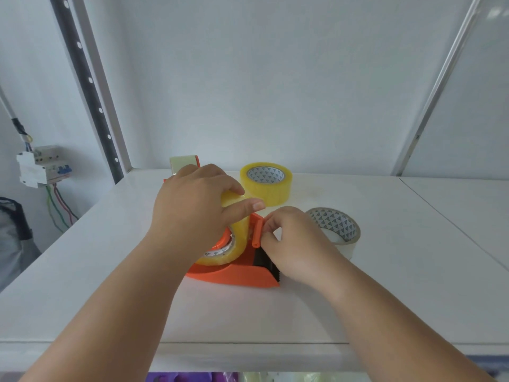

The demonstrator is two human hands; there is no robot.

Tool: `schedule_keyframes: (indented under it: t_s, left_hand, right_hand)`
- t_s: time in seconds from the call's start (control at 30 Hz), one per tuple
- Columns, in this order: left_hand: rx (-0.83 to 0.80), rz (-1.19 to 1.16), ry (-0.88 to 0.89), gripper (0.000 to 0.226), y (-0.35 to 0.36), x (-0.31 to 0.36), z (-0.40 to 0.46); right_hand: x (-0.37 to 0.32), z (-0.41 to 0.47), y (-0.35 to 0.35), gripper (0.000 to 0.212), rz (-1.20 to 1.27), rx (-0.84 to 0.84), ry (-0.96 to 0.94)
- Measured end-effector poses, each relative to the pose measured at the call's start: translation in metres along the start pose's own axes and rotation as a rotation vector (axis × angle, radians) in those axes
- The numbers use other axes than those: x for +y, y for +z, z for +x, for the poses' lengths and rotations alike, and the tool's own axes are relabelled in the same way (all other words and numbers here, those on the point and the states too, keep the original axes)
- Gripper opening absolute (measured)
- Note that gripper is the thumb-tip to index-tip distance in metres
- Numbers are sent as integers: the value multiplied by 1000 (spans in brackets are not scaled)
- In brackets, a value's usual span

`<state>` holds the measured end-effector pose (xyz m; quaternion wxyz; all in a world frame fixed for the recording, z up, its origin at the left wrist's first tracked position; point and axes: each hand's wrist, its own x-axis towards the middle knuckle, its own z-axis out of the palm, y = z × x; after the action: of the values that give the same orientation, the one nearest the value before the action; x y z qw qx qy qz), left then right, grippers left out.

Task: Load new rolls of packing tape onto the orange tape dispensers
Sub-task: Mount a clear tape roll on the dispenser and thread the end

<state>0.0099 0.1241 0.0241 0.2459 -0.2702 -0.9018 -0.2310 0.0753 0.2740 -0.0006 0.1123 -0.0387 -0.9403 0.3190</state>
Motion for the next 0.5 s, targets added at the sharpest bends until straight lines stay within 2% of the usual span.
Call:
schedule_keyframes:
  t_s: [0.13,0.33,0.5]
  left_hand:
    - [7,24,18,74,0,2,-1]
    - [42,-65,-96,66,-2,-5,-4]
    - [28,-79,-145,67,-5,3,-7]
  right_hand:
    - [0,-2,-4,23,-63,-42,-26]
    - [9,0,-13,9,236,-29,47]
    - [10,2,-8,17,287,-41,53]
